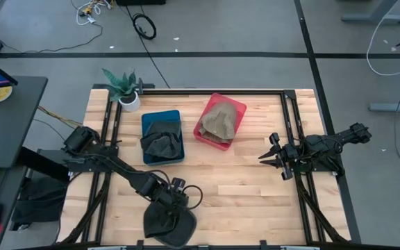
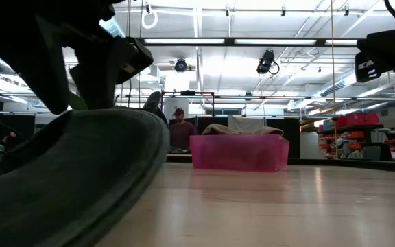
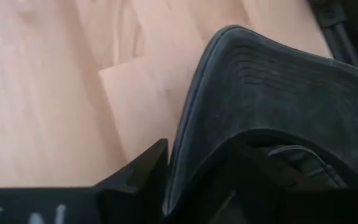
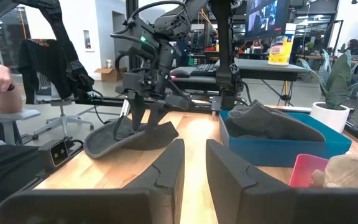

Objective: Pick & Place hat
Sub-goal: Put the black cap into the blue bin

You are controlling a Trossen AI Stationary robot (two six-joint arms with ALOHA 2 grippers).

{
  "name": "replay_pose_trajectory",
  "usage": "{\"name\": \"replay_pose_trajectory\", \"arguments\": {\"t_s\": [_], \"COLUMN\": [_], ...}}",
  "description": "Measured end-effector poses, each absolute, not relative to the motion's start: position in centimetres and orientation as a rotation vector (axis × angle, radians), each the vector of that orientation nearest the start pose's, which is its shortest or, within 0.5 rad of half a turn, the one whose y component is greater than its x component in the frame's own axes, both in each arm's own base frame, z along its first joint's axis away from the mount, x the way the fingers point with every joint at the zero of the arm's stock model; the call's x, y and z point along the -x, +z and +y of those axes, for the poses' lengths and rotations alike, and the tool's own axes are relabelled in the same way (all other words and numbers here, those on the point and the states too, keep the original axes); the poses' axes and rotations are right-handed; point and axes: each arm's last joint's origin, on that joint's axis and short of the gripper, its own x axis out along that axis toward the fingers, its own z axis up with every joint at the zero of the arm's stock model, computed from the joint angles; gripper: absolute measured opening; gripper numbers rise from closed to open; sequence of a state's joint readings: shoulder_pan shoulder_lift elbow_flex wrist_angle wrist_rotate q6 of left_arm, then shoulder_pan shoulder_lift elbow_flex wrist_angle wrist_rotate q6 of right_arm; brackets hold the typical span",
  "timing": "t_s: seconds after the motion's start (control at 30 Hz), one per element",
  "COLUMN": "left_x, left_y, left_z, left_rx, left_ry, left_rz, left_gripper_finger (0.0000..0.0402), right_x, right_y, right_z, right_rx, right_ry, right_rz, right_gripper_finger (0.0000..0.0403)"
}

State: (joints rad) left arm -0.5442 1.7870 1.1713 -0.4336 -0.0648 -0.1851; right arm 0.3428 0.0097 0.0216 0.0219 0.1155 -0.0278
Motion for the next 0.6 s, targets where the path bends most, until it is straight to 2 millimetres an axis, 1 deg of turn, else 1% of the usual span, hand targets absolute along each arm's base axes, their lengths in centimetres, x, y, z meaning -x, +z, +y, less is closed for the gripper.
{"name": "replay_pose_trajectory", "arguments": {"t_s": [0.2, 0.4, 0.47, 0.6], "left_x": [-30.75, -30.58, -30.56, -30.54], "left_y": [18.5, 18.48, 18.48, 18.46], "left_z": [-18.64, -18.81, -18.81, -18.81], "left_rx": [-0.11, -0.132, -0.131, -0.151], "left_ry": [-0.402, -0.468, -0.471, -0.482], "left_rz": [1.064, 1.071, 1.075, 1.072], "left_gripper_finger": [0.0098, 0.0017, 0.0012, 0.0018], "right_x": [-9.22, -9.22, -9.22, -9.22], "right_y": [17.22, 17.22, 17.22, 17.22], "right_z": [2.94, 2.94, 2.94, 2.94], "right_rx": [0.02, 0.02, 0.02, 0.02], "right_ry": [0.227, 0.227, 0.227, 0.227], "right_rz": [-0.036, -0.036, -0.036, -0.036], "right_gripper_finger": [0.0071, 0.0071, 0.0071, 0.0071]}}
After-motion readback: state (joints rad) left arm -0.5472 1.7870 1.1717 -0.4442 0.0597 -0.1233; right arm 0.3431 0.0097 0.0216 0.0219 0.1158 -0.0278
